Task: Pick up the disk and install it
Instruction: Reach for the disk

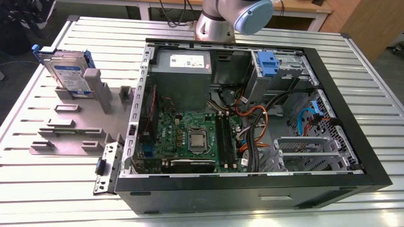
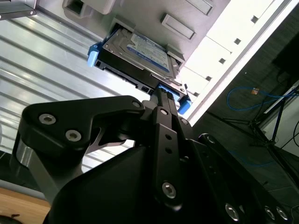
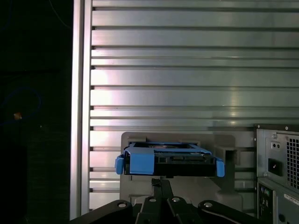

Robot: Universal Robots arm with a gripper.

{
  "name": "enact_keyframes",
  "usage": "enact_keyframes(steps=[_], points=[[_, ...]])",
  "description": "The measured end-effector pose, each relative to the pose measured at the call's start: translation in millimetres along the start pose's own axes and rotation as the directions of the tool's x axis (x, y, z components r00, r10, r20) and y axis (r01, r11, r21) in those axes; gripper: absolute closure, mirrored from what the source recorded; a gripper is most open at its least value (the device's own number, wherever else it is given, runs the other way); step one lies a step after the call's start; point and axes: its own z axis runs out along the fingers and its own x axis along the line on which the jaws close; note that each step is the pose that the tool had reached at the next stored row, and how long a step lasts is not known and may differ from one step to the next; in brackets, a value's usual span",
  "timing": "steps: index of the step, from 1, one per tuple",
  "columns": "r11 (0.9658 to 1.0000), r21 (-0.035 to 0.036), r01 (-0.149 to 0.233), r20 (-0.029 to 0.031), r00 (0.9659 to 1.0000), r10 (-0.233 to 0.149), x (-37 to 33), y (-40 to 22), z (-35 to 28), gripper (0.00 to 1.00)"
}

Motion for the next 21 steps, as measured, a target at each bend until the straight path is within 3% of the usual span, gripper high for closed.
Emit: enact_keyframes(steps=[21], points=[[1.0000,0.0001,0.000,-0.0001,1.0000,0.000,11.1,-0.2,0.1,0.89]])
